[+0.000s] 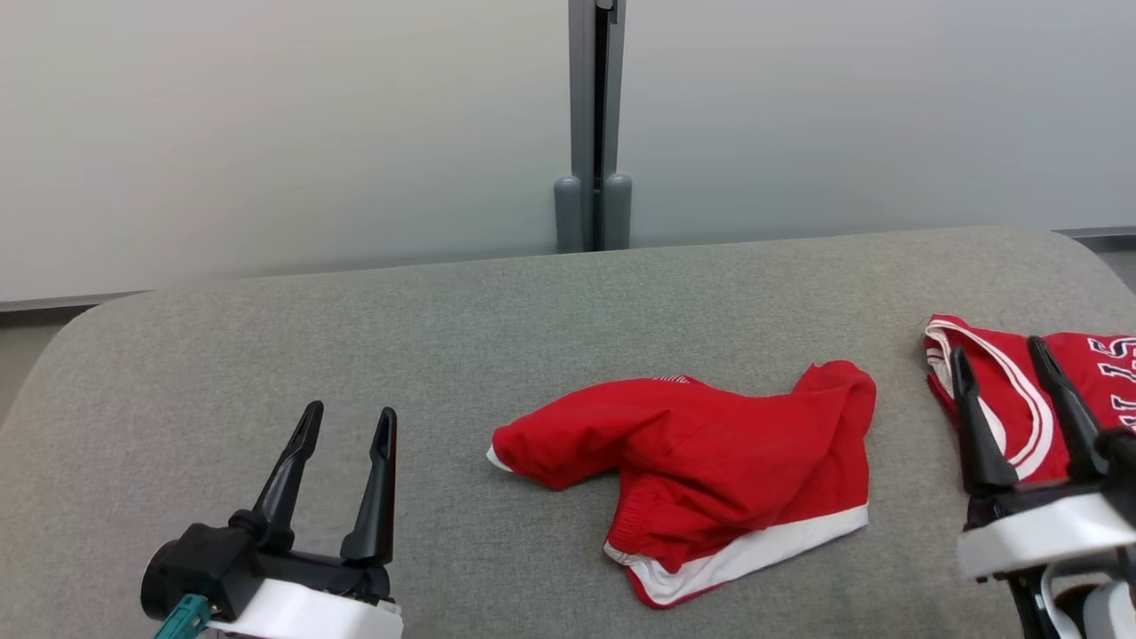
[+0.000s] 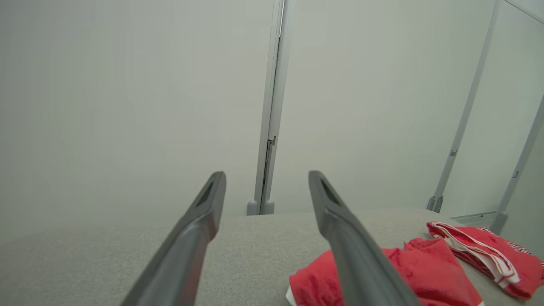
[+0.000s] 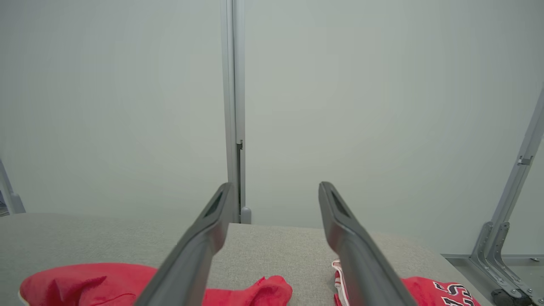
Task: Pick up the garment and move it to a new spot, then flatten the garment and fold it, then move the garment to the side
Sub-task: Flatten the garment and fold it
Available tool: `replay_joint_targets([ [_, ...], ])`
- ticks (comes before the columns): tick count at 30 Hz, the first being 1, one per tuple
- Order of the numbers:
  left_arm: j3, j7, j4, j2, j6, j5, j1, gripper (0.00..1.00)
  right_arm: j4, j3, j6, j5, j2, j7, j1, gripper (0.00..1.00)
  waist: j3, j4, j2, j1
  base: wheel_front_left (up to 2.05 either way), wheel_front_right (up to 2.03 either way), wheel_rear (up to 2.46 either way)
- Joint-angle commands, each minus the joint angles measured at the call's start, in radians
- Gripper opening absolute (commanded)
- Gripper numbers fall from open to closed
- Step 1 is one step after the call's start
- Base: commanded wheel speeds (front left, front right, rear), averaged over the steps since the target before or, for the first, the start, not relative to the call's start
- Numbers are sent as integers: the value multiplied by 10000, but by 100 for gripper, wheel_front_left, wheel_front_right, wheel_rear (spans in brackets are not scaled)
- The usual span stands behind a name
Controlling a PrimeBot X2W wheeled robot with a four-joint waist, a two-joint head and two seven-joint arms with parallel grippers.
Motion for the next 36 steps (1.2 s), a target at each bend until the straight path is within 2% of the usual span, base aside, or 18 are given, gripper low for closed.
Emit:
replay_joint_targets([
  [1, 18, -39, -28, -26, 45, -43, 90, 100, -246, -104, 4, -11, 71, -187, 334, 100, 5, -89, 0, 0, 0, 0, 0],
  [8, 8, -42, 33, -126, -37, -81, 111, 100, -797, -492, 4, 191, 349, -645, 1528, 100, 83, -241, 0, 0, 0, 0, 0],
  [16, -65, -28, 100, -181, -263, -70, -7, 100, -741, -334, 4, 194, 371, -767, 1468, 100, 129, -387, 0, 0, 0, 0, 0],
  [22, -1484, 1461, 788, 35, -1040, -347, -538, 100, -633, -333, 4, 266, 321, -801, 1396, 100, 279, -367, 0, 0, 0, 0, 0],
  [24, -1733, 1806, 956, 67, -1103, -414, -683, 100, -631, -336, 4, 291, 304, -783, 1360, 100, 313, -370, 0, 0, 0, 0, 0],
  [32, -3830, 4946, 2308, 266, -1272, -1830, -1955, 100, -667, -257, 4, 379, 54, -576, 891, 100, 639, -764, 0, 0, 0, 0, 0],
  [36, -4835, 5540, 2665, 498, -1265, -2575, -2546, 100, -698, -173, 4, 549, 194, -574, 729, 100, 869, -1075, 0, 0, 0, 0, 0],
])
